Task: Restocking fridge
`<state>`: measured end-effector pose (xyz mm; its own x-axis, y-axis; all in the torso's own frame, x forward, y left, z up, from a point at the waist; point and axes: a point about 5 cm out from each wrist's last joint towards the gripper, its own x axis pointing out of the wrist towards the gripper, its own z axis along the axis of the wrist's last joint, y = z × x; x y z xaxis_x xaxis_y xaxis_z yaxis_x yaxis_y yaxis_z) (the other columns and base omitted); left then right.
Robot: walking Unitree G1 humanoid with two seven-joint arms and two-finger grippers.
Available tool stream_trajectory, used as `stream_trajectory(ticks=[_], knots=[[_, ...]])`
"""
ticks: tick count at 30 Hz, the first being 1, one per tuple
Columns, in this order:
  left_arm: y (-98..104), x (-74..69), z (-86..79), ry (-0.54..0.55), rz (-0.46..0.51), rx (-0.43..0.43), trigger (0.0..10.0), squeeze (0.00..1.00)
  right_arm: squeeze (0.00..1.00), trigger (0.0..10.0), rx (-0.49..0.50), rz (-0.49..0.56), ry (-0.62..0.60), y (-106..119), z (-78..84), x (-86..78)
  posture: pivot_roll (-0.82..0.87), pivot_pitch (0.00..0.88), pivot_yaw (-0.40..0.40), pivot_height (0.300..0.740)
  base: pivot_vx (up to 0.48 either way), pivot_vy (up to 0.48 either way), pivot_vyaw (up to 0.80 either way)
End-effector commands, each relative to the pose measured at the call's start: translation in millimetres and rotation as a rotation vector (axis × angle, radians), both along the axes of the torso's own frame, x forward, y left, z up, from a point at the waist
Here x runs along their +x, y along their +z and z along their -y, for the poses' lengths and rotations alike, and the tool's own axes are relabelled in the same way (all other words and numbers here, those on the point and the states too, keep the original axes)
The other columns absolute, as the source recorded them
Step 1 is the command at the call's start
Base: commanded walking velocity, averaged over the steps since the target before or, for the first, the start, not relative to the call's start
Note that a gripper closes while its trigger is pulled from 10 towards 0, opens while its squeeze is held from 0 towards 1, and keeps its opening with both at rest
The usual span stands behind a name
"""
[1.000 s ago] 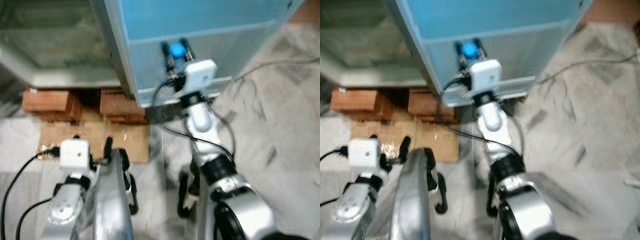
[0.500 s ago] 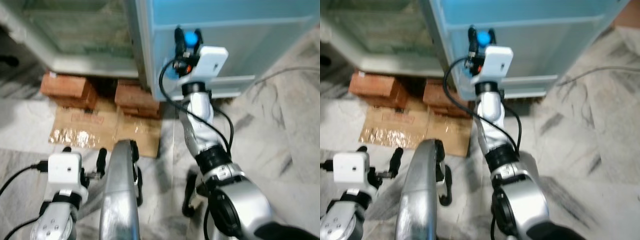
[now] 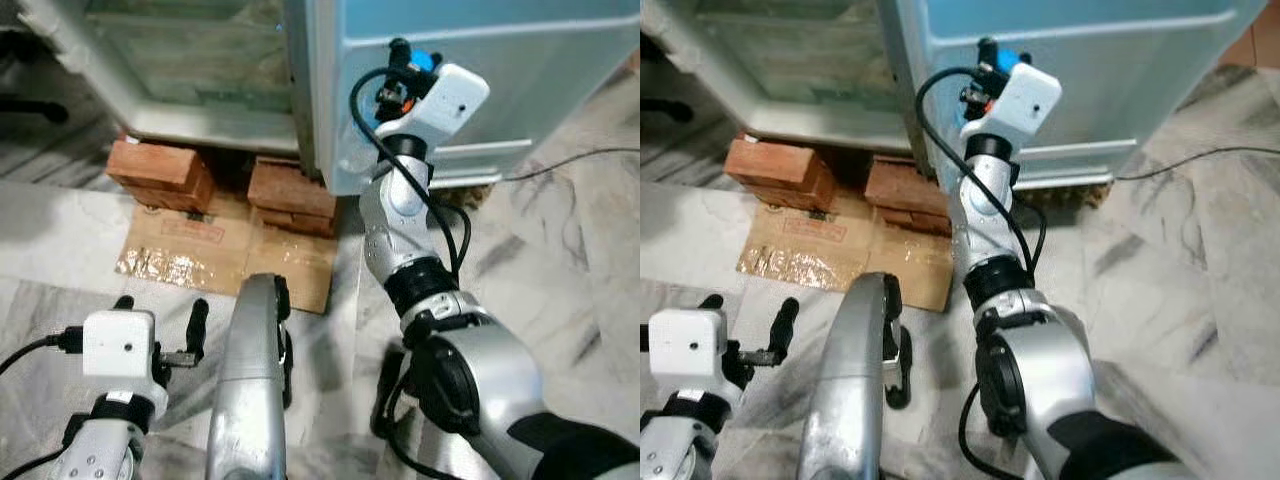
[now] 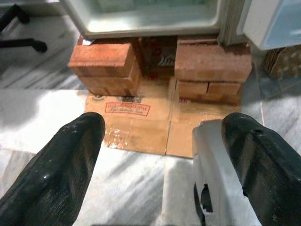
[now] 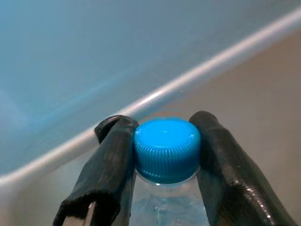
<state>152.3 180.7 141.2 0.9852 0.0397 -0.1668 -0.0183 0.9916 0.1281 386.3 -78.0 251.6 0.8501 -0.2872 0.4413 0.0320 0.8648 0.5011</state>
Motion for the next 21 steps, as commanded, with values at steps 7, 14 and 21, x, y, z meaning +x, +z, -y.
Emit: stream_trajectory(ticks=[7,14,21], knots=[[0,-1.1,2.6,0.005,-0.016,-0.005,10.0,0.0,0.0,10.0,0.194,-0.093,-0.085,-11,34.7,10.1,0.47,0.461,0.102,0.568,0.0,0.0,0.0],[1,-5.7,-0.2,0.02,-0.023,0.003,10.0,0.0,0.0,10.0,0.287,-0.169,-0.142,-24,43.3,10.6,0.49,0.462,0.095,0.568,0.0,0.0,0.0],[1,-4.7,4.8,0.024,-0.021,-0.012,10.0,0.0,0.0,10.0,0.298,-0.273,-0.09,-45,19.4,7.1,0.48,0.466,0.085,0.568,0.0,0.0,0.0]])
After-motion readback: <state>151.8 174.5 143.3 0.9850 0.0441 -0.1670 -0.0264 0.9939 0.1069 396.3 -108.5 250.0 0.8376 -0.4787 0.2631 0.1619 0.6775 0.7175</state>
